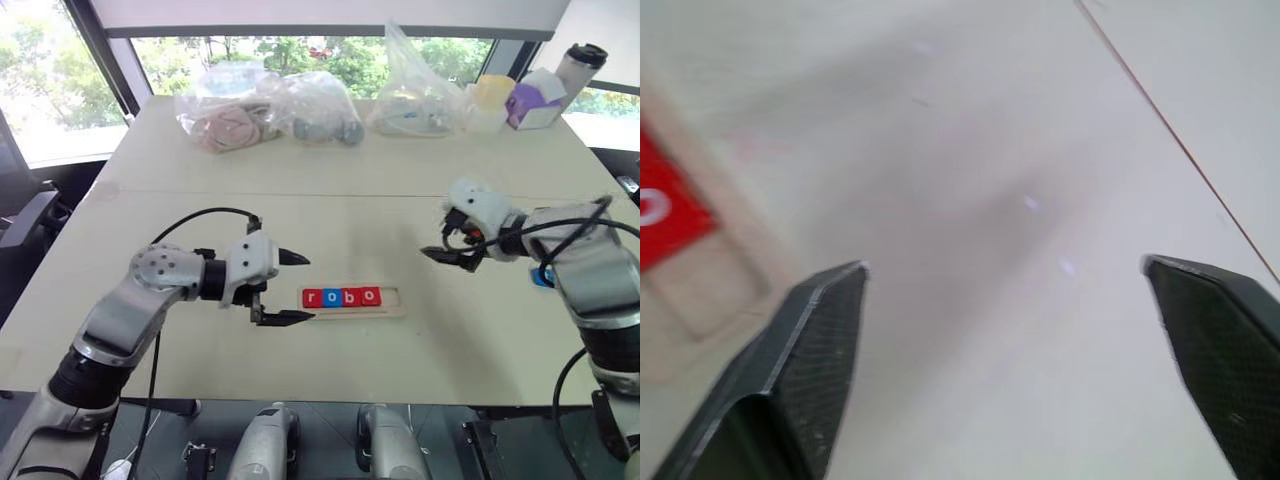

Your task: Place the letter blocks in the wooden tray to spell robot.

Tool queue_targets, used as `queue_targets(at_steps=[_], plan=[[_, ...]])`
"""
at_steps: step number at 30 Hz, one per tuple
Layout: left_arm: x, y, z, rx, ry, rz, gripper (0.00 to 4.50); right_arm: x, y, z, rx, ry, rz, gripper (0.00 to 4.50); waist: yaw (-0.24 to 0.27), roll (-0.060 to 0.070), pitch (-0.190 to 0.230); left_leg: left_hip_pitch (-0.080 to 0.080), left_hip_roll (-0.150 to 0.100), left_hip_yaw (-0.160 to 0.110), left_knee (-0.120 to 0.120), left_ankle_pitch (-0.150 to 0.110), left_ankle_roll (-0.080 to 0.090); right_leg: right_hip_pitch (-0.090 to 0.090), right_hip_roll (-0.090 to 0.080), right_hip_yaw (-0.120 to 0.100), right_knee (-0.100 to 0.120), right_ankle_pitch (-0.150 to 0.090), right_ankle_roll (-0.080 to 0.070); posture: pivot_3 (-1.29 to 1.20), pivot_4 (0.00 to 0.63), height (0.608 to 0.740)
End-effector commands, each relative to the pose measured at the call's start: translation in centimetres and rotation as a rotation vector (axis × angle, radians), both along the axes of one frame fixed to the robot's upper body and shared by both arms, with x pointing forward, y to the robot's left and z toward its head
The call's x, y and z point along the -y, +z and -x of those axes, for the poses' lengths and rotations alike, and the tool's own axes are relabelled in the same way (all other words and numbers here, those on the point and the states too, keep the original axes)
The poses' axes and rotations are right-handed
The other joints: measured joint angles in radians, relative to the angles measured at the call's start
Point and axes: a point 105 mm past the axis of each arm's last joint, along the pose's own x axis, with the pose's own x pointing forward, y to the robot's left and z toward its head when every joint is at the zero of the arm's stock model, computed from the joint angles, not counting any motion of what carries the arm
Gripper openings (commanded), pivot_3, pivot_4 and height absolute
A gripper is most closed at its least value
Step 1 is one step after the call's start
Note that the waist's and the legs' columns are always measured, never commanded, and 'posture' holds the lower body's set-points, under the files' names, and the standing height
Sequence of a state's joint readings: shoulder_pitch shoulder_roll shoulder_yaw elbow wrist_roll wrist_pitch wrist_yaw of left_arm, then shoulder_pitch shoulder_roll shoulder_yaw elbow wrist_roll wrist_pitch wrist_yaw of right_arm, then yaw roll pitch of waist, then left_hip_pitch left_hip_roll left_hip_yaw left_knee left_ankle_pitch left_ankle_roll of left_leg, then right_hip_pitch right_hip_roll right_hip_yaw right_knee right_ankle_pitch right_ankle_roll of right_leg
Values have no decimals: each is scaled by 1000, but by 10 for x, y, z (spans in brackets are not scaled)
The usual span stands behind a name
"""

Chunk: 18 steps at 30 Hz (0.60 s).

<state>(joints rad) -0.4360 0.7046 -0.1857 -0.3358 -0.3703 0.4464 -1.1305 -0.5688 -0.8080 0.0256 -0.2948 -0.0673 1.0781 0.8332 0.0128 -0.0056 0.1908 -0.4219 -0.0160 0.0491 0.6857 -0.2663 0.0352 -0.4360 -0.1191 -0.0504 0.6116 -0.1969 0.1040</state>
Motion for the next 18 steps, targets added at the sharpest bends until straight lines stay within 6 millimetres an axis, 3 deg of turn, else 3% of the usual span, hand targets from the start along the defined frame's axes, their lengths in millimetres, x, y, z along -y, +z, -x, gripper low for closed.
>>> queue_targets(at_steps=[1, 6, 11, 18], plan=[[6, 11, 2, 24, -51, 28, 4500, 50, 8, 6, 133, -348, -15, 4486, 2, 0, 0, 0, 0, 0, 0, 0, 0, 0, 0, 0, 0, 0, 0, 0, 150, 740], [9, 10, 1, 20, -67, 29, 4500, 90, -11, 29, 168, -601, -45, 4486, 0, 0, 0, -1, -1, 0, 0, 0, 0, 0, 0, 0, 0, 0, 0, 0, 150, 740], [11, 7, 3, 12, -71, 34, 4500, 126, -25, 52, 203, -844, -183, 4486, -2, 0, 0, -1, -1, 0, 0, 0, 0, 0, 1, 0, 0, 0, 0, 0, 150, 740], [13, 5, 4, 7, -65, 42, 4500, 135, -44, 55, 128, -929, -469, 4486, -3, 0, 0, 1, 0, 0, 0, 0, 0, 1, 1, 0, 0, 0, 0, 0, 150, 740]])
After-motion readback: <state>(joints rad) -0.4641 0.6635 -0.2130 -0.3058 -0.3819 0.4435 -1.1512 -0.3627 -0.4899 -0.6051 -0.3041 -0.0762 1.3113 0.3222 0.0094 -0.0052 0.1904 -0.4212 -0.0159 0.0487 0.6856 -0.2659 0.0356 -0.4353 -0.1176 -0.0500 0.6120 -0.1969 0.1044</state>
